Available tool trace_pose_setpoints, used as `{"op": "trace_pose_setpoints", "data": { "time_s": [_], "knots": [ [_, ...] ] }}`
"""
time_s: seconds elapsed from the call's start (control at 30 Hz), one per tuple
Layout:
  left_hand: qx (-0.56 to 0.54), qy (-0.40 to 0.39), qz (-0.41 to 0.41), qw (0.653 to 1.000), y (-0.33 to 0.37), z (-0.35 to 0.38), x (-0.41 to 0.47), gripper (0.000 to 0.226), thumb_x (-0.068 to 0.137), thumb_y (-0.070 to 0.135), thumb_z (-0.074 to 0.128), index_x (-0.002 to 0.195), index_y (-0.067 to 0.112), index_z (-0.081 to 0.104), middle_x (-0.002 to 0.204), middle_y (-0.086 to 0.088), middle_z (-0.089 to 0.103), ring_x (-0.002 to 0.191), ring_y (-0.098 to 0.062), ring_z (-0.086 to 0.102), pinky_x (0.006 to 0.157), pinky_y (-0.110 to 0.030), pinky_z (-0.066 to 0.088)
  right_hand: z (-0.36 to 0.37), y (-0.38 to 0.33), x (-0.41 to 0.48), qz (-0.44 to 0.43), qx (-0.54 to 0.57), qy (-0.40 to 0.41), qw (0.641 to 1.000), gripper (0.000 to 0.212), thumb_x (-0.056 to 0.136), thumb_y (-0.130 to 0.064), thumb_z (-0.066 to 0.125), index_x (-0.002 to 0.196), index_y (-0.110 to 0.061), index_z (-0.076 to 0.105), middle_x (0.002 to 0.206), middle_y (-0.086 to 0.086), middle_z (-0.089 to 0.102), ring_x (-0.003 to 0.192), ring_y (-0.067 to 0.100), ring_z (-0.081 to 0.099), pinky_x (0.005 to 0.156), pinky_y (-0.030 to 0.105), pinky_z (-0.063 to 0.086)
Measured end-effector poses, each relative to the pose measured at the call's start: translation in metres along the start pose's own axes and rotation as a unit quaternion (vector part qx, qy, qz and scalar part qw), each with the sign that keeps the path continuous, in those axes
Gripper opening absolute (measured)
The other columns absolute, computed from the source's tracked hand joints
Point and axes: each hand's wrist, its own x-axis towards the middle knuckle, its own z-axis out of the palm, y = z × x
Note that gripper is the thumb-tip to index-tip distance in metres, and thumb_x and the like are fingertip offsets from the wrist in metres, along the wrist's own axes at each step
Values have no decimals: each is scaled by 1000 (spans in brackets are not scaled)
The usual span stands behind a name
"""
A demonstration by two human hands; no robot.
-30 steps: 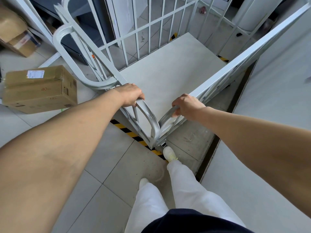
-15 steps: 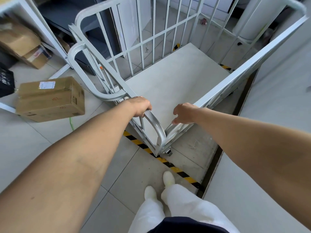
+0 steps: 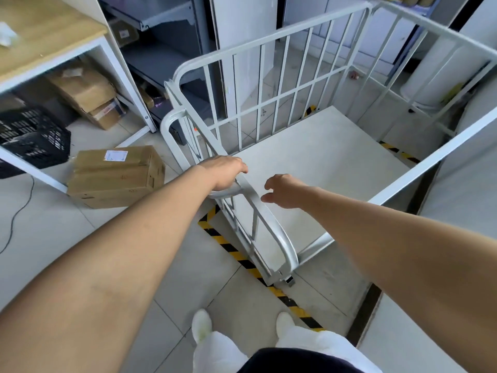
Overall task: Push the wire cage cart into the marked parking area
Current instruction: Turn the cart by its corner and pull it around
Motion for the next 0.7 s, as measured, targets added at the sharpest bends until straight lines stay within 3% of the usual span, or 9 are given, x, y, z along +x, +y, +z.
{"op": "trace_pose_setpoints", "data": {
  "time_s": [0.23, 0.47, 0.6, 0.7],
  "knots": [
    [22, 41, 22, 999, -114, -35, -15, 66, 84, -14, 36, 132, 27, 54, 138, -3, 52, 123, -27, 53, 101, -42, 46, -23, -101, 48, 36, 53, 64, 996, 45, 91, -34, 59, 129, -10, 56, 129, 12, 59, 118, 29, 57, 93, 29, 46],
    [55, 47, 30, 997, -236, -70, -7, 58, 89, -5, 44, 136, 29, 50, 142, -5, 51, 128, -29, 51, 105, -43, 44, -37, -181, 96, 87, 59, 110, 988, 46, 87, -41, 62, 124, -13, 58, 121, 12, 61, 109, 31, 59, 84, 31, 48],
    [66, 57, 46, 995, -274, -89, 16, 55, 89, -4, 46, 134, 26, 52, 139, -4, 52, 127, -29, 51, 100, -36, 42, -52, -203, 125, 107, 57, 117, 986, 45, 88, -40, 61, 124, -13, 58, 123, 13, 60, 111, 31, 59, 84, 30, 47],
    [77, 43, 49, 995, -297, -101, 38, 42, 85, -6, 46, 113, 22, 60, 122, -7, 59, 115, -32, 56, 86, -34, 44, -70, -212, 156, 112, 70, 125, 983, 44, 89, -37, 61, 125, -11, 57, 124, 13, 61, 113, 32, 58, 88, 31, 47]
  ]
}}
